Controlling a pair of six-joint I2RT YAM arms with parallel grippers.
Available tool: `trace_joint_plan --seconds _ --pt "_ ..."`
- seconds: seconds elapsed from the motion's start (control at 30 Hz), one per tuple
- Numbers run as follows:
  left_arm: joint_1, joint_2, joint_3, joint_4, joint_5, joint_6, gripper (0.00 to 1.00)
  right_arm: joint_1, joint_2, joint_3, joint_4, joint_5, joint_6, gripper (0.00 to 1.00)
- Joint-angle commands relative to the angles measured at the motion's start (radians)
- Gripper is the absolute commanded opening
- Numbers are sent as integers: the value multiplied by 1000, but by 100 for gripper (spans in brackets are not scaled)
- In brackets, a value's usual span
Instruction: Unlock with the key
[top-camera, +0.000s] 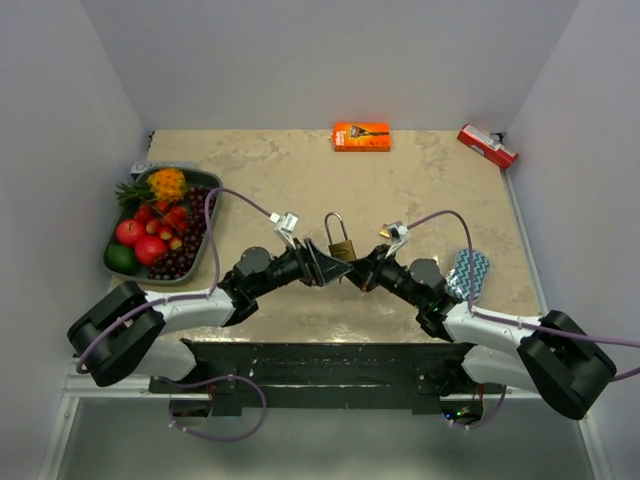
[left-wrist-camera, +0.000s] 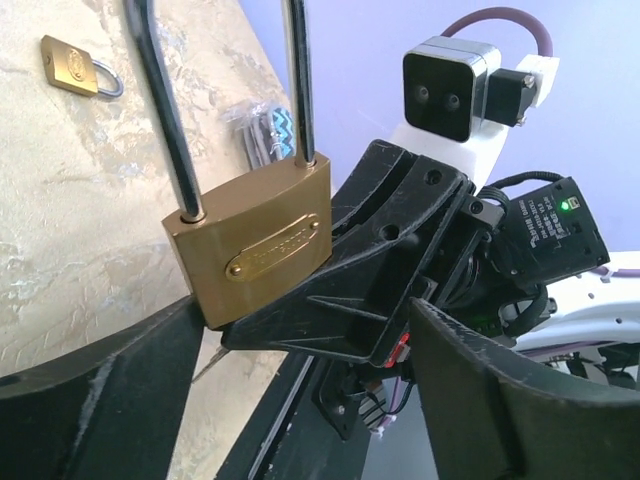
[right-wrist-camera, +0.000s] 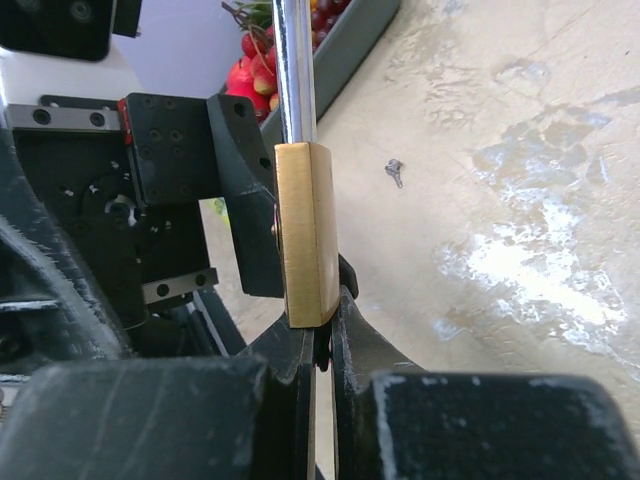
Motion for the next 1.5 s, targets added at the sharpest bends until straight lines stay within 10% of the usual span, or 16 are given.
trace_joint_plan --seconds 0.0,1.17,1.47 --pt "-23 3 76 38 11 -14 94 14 -32 34 23 67 -80 0" --pt "-37 209 276 -339 -152 -51 92 145 -40 111 -193 320 -234 0" --pt "-37 229 265 -292 -132 -74 38 174 -11 128 -212 369 -243 0"
